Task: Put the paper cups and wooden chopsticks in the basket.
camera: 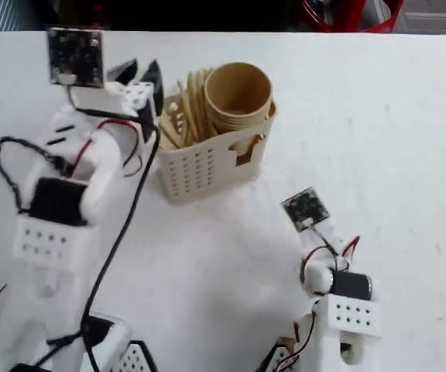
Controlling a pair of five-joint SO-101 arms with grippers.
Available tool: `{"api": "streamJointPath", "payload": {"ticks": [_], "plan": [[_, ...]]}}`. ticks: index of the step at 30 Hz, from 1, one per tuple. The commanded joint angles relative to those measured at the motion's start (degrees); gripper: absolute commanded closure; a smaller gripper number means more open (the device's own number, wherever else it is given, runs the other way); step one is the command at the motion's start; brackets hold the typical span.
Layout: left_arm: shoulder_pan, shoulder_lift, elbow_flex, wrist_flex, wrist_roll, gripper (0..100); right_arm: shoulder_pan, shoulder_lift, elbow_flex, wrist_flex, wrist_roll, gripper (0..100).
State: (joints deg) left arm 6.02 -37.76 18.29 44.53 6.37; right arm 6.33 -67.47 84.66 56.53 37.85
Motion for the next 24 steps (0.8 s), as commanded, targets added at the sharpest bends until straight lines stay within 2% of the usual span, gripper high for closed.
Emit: {"api": "streamJointPath", "payload": {"ticks": [1, 4, 8, 15, 21, 24], "plan": [[-0.5, -6.9, -6.4, 5.6, -6.2, 90, 2.8, -9.6, -5.1, 4.8, -6.5, 98.1], [-1.3, -13.8, -1.6, 6.9, -10.4, 90, 2.7, -20.4, -5.0, 9.2, -6.9, 98.1], [-6.4, -24.9, 12.9, 5.3, -11.0, 90, 2.7, -36.1, -3.7, 16.3, -6.9, 98.1], [-12.6, -44.7, 42.6, -5.0, -11.0, 89, 2.7, -32.3, -1.8, 17.0, -3.8, 98.1], [-13.5, -58.2, 61.9, -7.6, -11.0, 89, -1.1, -36.2, 10.3, 16.9, -3.8, 98.1], [-13.5, -64.4, 70.9, -7.6, -11.0, 89, 0.3, -35.7, 12.2, 16.6, -3.8, 98.1]]}}
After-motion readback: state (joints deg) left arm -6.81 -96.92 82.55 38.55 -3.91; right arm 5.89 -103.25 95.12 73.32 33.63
